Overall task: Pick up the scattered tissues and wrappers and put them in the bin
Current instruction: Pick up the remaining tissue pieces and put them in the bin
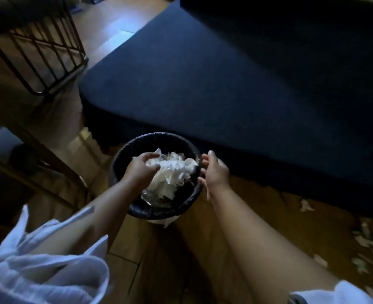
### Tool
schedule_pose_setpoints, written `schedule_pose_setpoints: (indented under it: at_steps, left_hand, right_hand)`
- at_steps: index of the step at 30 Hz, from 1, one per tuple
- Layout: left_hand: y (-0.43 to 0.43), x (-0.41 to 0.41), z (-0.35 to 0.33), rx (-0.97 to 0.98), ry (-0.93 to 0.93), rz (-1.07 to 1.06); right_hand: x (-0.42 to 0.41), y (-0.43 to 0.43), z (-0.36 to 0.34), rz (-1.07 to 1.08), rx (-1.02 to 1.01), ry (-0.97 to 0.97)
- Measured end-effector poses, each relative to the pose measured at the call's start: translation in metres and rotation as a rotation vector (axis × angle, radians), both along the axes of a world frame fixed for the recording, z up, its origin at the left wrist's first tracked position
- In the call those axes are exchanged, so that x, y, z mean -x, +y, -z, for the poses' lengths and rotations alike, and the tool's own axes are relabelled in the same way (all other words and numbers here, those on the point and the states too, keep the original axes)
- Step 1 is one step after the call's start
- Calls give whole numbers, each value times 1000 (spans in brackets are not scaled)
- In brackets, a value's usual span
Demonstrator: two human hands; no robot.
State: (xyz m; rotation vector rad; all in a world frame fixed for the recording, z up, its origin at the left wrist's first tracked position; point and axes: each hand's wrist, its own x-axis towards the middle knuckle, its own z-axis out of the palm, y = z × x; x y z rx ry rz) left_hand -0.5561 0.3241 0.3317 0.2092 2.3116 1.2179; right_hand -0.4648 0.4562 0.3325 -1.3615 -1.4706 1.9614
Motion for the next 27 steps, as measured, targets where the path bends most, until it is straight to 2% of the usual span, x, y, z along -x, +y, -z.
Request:
schedule_pose_setpoints:
  at_steps: [4,8,11,16,21,27]
  left_hand:
    - [28,-71,-70,54,-22,208]
    - [69,-153,-122,79,-39,562]
    - [102,-221,-143,158,0,784]
    - [152,-349,-154,166,27,1084]
    - [193,-499,-138,176,50,1248]
    - [219,-654,-123,220,22,1329]
  right_hand:
    - [-89,3,-62,18,-19,-125]
    - [-183,15,-97,81,-98,-210]
    - [-260,27,-106,123,-140,-272]
    - [-410,50,-104,337,-139,-351]
    - [-573,63,-101,535,-113,-369]
    - [-727,69,-90,700,-87,-458]
